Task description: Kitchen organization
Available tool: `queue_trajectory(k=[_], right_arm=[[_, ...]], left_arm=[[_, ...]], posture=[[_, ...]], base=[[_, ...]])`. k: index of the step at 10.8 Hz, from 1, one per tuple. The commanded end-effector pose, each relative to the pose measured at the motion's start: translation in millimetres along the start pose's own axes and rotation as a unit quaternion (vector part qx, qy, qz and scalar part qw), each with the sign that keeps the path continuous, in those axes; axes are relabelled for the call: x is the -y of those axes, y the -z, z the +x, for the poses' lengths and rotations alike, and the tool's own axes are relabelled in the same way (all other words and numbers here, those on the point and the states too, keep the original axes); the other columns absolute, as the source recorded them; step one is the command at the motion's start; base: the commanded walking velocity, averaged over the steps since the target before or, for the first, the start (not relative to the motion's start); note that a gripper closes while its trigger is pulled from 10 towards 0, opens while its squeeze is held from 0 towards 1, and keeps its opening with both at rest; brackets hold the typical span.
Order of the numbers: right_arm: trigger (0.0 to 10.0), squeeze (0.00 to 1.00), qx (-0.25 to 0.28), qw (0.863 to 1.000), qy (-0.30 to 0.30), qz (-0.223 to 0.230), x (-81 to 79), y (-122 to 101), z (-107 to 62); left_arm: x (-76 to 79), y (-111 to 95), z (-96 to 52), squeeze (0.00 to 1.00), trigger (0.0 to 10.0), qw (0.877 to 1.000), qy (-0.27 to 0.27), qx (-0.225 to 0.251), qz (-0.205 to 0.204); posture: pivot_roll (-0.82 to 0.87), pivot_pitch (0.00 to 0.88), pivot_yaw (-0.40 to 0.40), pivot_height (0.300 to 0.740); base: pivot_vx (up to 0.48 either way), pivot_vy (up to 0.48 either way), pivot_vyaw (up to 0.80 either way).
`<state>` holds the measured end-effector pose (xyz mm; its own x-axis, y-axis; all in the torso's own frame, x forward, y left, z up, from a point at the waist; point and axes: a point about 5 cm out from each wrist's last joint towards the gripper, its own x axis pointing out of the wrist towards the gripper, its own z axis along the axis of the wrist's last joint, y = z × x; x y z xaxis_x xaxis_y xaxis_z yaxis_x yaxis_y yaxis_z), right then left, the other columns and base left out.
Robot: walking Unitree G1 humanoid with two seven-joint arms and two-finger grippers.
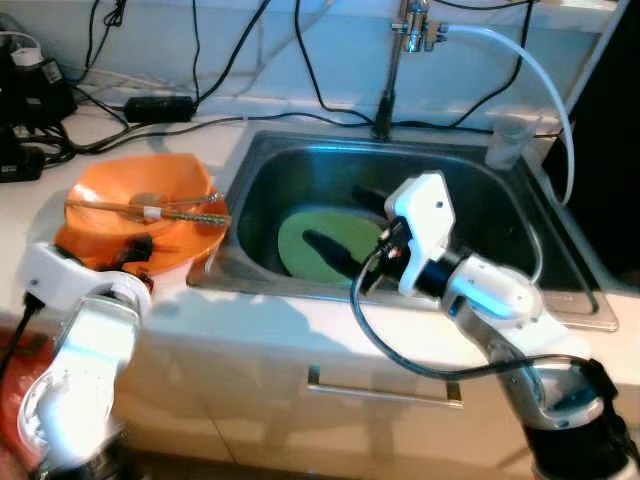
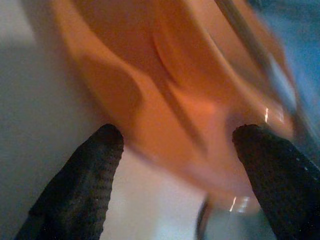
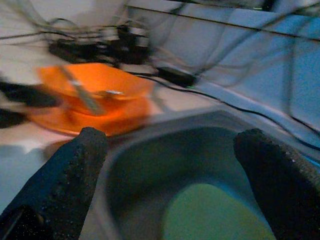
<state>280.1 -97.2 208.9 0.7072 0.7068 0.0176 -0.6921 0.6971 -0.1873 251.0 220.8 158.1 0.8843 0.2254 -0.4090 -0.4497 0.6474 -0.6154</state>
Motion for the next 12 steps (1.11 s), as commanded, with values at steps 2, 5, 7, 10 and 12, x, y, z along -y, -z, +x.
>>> queue_trajectory(k=[2,5,7,10,12], right_arm=[[10.0,0.18,0.001,1.0,0.028,-0.014,16.2,-0.1,0.1],[10.0,0.18,0.002,0.999,0.046,-0.029,24.6,-1.2,-4.9],[10.0,0.18,0.004,0.999,0.041,-0.029,22.5,0.3,-1.5],[10.0,0.18,0.011,0.999,0.031,-0.038,26.1,-3.2,7.8],[10.0,0.18,0.012,0.999,0.032,-0.042,27.2,-2.6,9.3]], left_arm=[[0.2,23.8,5.2,1.0,10.0,0.997,-0.004,-0.064,0.032],[17.4,33.4,11.8,1.0,10.0,0.994,0.029,-0.089,0.053],[27.0,34.5,12.4,1.0,10.0,0.992,0.05,-0.085,0.073],[38.4,37.7,18.5,1.0,10.0,0.985,0.071,-0.073,0.136],[50.4,39.3,22.7,1.0,10.0,0.978,0.101,-0.058,0.173]], posture=[[0.04,0.0,0.072,0.74],[0.01,0.0,0.092,0.74],[0.01,0.0,0.083,0.74],[0.01,0.0,0.074,0.74],[-0.01,0.0,0.079,0.74]], base=[[0.0,0.0,0.0],[0.0,0.0,0.0],[0.0,0.0,0.0],[0.0,0.0,0.0],[0.0,0.0,0.0]])
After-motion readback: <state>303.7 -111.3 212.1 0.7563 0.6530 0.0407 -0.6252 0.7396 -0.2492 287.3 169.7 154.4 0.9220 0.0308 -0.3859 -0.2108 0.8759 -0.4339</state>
